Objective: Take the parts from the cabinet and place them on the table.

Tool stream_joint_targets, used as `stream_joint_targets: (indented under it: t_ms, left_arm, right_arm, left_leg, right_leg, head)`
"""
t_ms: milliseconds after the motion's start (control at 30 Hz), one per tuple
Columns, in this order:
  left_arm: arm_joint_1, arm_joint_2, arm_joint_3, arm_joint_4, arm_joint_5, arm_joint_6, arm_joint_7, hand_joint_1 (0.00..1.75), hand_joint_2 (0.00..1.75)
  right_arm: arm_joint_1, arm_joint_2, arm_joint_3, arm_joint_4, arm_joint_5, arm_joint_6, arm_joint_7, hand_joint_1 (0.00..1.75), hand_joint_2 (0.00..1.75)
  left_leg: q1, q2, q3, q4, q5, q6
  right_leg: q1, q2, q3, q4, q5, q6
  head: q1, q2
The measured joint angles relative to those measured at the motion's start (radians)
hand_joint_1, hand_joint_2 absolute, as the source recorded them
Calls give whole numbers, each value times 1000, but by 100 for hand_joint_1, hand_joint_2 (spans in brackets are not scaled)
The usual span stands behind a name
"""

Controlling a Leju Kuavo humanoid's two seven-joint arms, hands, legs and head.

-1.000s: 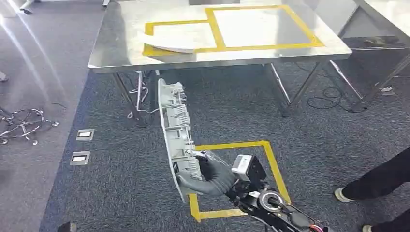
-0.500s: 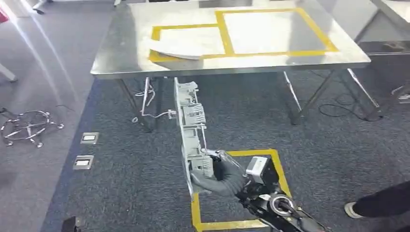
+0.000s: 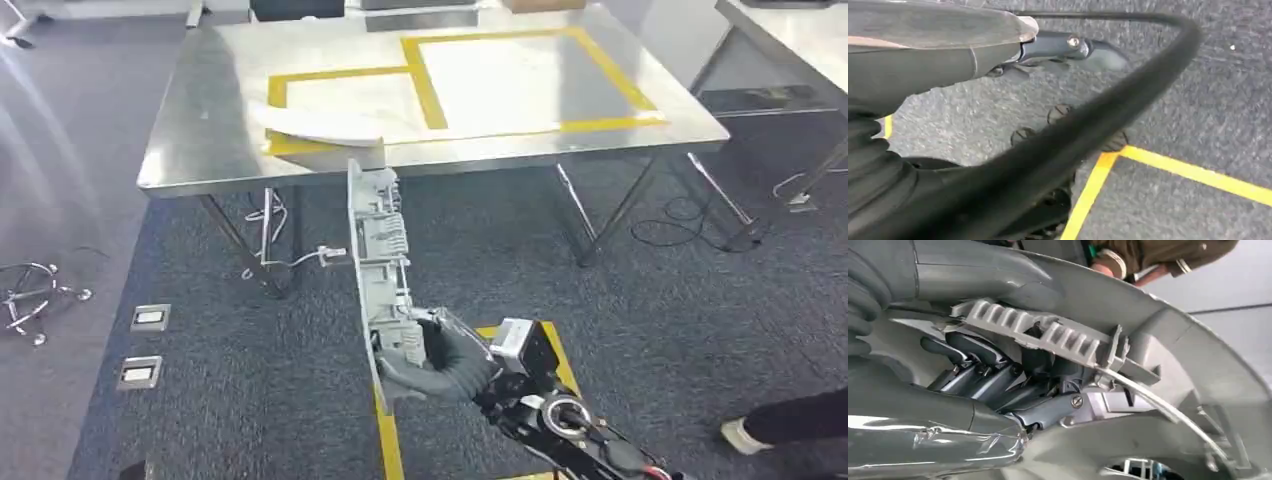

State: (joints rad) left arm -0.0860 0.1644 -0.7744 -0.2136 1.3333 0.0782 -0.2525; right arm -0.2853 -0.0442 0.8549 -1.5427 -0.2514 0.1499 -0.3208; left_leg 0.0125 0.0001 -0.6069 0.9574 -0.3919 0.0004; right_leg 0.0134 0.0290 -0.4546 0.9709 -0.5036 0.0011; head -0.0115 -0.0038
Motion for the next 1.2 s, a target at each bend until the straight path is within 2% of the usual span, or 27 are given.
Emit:
stream_joint_targets:
  t_ms: [67,100,167,200,233,267,300,333,367,400,433,467,500,567,633,700,733,767,833,867,900,933,1000,1033,1067,1100,1200]
  left_arm:
    - [0,0,0,0,0,1,0,0,175]
    - [0,0,0,0,0,1,0,0,175]
    - [0,1,0,0,0,2,0,0,175]
    - [0,1,0,0,0,2,0,0,175]
    - [1,1,0,0,0,2,0,0,175]
    - [2,0,0,0,0,2,0,0,175]
    - [2,-2,0,0,0,2,0,0,175]
    - [3,-2,0,0,0,2,0,0,175]
    - [1,-2,0,0,0,2,0,0,175]
    - [-1,-2,0,0,0,2,0,0,175]
    - [-4,-2,-1,0,0,2,0,0,175]
    - [-2,-1,-1,0,1,3,0,0,175]
    - [0,0,-1,0,2,3,0,0,175]
    - [-3,0,-1,0,4,3,0,0,175]
    - [-6,-1,-1,0,4,3,0,0,175]
    - [-3,-3,-1,0,4,3,0,0,175]
    - [-1,-3,-1,0,5,3,0,0,175]
    - [0,-3,-1,0,5,3,0,0,175]
    - [0,-2,-1,0,6,4,0,0,175]
    - [0,3,-1,1,6,5,0,0,175]
    - [1,2,-1,1,6,5,0,0,175]
    - [-2,2,-2,1,6,5,0,0,175]
    - [2,0,-2,1,6,6,0,0,175]
    - [4,-2,-2,1,7,6,0,0,175]
    - [4,-2,-3,1,6,6,0,0,175]
    - [3,-2,-5,1,6,6,0,0,175]
    - [0,-2,-7,1,2,6,0,0,175]
  right_arm:
    - [2,0,-6,0,0,-6,-5,175,175]
    - [3,0,-8,0,-1,-9,-9,175,175]
    - [8,0,-11,0,-14,-21,-23,175,175]
    - [13,0,-16,0,-24,-26,-31,175,175]
    - [16,0,-21,0,-34,-28,-36,175,175]
    - [19,0,-26,0,-40,-29,-38,175,175]
    - [20,-1,-32,0,-45,-31,-40,175,175]
    - [21,-1,-36,-1,-46,-32,-43,175,175]
    - [22,-2,-38,-1,-48,-32,-44,175,175]
    - [23,-2,-40,-1,-48,-32,-45,175,175]
    - [27,-2,-43,-4,-48,-32,-46,175,175]
    - [30,-3,-45,-6,-48,-32,-47,175,175]
    - [28,-3,-47,-7,-49,-35,-46,175,175]
    - [30,-3,-53,-8,-50,-36,-45,175,175]
    - [30,-3,-57,-9,-49,-37,-46,175,175]
    - [32,-3,-58,-9,-49,-37,-46,175,175]
    - [35,-3,-59,-9,-49,-37,-46,175,175]
    - [37,-3,-60,-9,-49,-37,-46,175,175]
    - [39,-3,-61,-9,-49,-38,-45,175,175]
    - [39,-3,-61,-9,-49,-38,-45,175,175]
    - [40,-3,-61,-9,-49,-38,-45,175,175]
    - [39,-3,-62,-10,-50,-38,-47,175,175]
    - [43,-3,-63,-11,-48,-38,-45,175,175]
    - [43,-3,-68,-13,-48,-39,-44,175,175]
    - [44,-4,-70,-14,-48,-40,-44,175,175]
    - [43,-4,-72,-16,-47,-39,-44,175,175]
    - [48,-4,-75,-18,-36,-43,-48,175,175]
  left_leg:
    - [3,1,23,-4,-13,8]
    - [3,1,31,-4,-21,11]
    - [4,1,52,-4,-40,12]
    - [6,0,66,-4,-51,11]
    - [7,1,83,-4,-62,9]
    - [8,1,102,-5,-74,7]
    - [10,1,121,-5,-87,3]
    - [9,4,135,-8,-101,-3]
    - [3,6,144,-3,-111,-8]
    - [0,5,145,-7,-118,-13]
    - [-2,12,151,-11,-124,-20]
    - [-3,15,163,-8,-124,-26]
    - [-2,16,168,-10,-124,-28]
    - [4,10,138,69,-135,-34]
    - [2,8,34,225,-186,-42]
    - [3,8,-46,314,-248,-42]
    - [3,8,-61,300,-245,-37]
    - [1,7,-57,249,-211,-29]
    - [-7,-2,-17,88,-82,-8]
    - [-12,-19,-9,24,-7,3]
    - [-18,-26,-15,38,-47,-2]
    - [-21,-31,-8,31,-85,6]
    - [-16,-28,9,6,-31,18]
    - [-6,-20,30,1,-30,17]
    - [-6,-14,43,-1,-36,16]
    - [-6,-12,52,0,-42,19]
    - [-4,-7,74,0,-65,19]
  right_leg:
    - [-3,-13,-52,105,-10,13]
    - [-6,-17,-98,184,-32,19]
    - [-14,-18,-190,317,-111,27]
    - [-17,-19,-217,337,-131,31]
    - [-18,-20,-221,314,-125,31]
    - [-19,-22,-210,254,-92,30]
    - [-19,-27,-189,170,-31,28]
    - [-19,-43,-169,76,62,24]
    - [-18,-66,-178,13,129,19]
    - [-16,-66,-179,17,96,14]
    - [-13,-57,-163,13,113,10]
    - [-18,-51,-174,7,105,2]
    - [-18,-43,-152,7,107,-4]
    - [-20,-34,-130,4,99,-16]
    - [-17,-24,-123,4,87,-25]
    - [-13,-11,-108,4,73,-29]
    - [-11,-2,-96,4,64,-30]
    - [-8,6,-82,4,55,-30]
    - [-3,17,-57,3,37,-30]
    - [-4,20,-69,1,30,-29]
    - [0,32,-44,4,24,-24]
    - [-3,38,-51,1,18,-15]
    - [0,39,-39,20,26,-6]
    - [5,37,-43,26,10,-3]
    - [7,14,-53,61,-6,7]
    - [3,-3,-85,125,-33,14]
    - [-13,-17,-217,324,-110,27]
  head:
    - [7,0]
    - [16,0]
    - [23,0]
    - [26,0]
    - [29,0]
    - [34,0]
    - [42,0]
    - [52,0]
    - [63,0]
    - [64,0]
    - [58,0]
    - [55,0]
    - [55,0]
    - [40,0]
    - [27,0]
    - [15,0]
    - [12,0]
    - [7,0]
    - [-4,0]
    - [-7,0]
    - [-2,0]
    - [-6,0]
    - [-10,0]
    - [-9,0]
    - [-6,0]
    - [4,0]
    - [15,0]
